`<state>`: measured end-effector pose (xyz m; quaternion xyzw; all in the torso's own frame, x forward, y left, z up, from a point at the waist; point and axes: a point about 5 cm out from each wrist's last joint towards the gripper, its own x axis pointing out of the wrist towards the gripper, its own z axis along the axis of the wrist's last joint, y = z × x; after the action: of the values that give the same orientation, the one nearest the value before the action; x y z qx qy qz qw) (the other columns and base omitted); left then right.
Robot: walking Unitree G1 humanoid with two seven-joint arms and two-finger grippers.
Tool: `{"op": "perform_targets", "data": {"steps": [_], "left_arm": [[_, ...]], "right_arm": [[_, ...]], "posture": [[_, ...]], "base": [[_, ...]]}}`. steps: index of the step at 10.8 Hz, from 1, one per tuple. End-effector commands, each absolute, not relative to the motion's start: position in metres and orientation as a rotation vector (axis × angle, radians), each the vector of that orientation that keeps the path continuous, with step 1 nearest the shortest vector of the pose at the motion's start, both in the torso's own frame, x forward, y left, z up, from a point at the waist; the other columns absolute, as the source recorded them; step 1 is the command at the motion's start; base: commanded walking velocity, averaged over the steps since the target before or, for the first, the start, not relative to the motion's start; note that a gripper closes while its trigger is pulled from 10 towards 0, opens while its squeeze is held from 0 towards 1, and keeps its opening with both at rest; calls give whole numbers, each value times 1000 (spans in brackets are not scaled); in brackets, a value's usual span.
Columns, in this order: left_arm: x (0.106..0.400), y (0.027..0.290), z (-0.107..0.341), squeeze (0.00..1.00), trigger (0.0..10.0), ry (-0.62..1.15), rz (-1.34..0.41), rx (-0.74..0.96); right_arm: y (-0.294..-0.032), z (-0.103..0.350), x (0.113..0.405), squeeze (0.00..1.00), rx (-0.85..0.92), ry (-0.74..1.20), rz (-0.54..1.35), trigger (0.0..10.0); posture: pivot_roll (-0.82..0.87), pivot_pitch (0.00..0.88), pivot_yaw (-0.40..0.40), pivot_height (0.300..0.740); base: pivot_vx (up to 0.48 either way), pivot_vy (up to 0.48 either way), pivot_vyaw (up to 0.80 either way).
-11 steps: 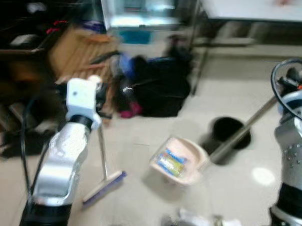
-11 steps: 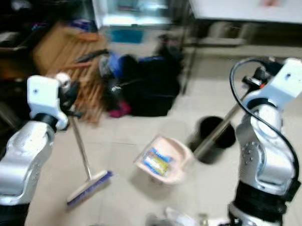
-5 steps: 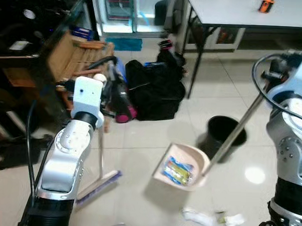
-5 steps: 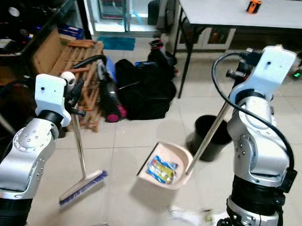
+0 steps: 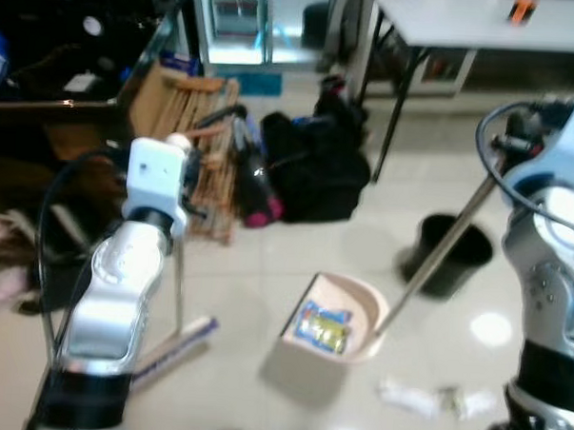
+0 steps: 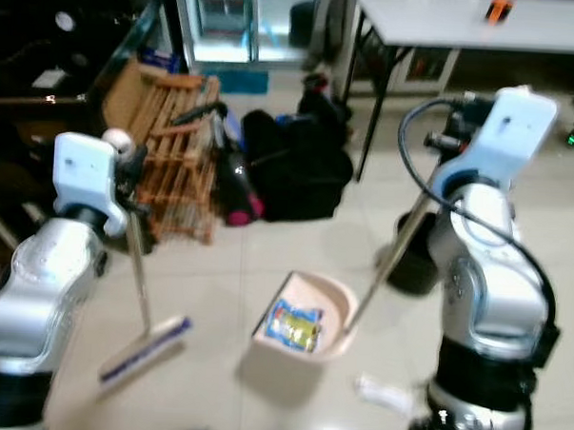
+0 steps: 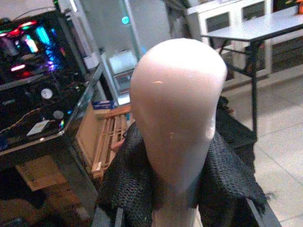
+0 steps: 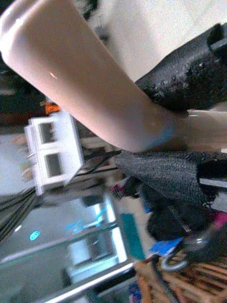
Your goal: Sweep floor
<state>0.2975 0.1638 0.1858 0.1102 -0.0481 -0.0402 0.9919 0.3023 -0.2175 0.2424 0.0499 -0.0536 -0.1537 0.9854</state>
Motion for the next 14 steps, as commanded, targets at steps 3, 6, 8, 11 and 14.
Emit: {"op": "perform_targets", "data": {"steps": [3, 6, 8, 11, 14], "left_arm": [[298, 170, 193, 0, 10000, -111, -51, 294], [299, 171, 193, 0, 10000, -87, -42, 230], [299, 172, 194, 0, 10000, -84, -38, 212], [298, 171, 197, 0, 10000, -98, -36, 189], [299, 173, 199, 0, 10000, -107, -24, 190]], "right_arm": [[-214, 250, 299, 0, 111, -142, -301, 10000], [-215, 249, 297, 0, 115, -138, -308, 10000], [-215, 249, 297, 0, 118, -137, -309, 10000], [-214, 250, 298, 0, 121, -137, -302, 10000], [-214, 251, 299, 0, 123, -139, -296, 10000]], "posture": [[5, 74, 22, 740], [8, 79, 22, 740], [16, 82, 18, 740], [19, 82, 16, 740], [17, 79, 14, 740]], "base": [[0, 52, 0], [0, -320, 0], [0, 0, 0], [92, 0, 0], [363, 0, 0]]}}
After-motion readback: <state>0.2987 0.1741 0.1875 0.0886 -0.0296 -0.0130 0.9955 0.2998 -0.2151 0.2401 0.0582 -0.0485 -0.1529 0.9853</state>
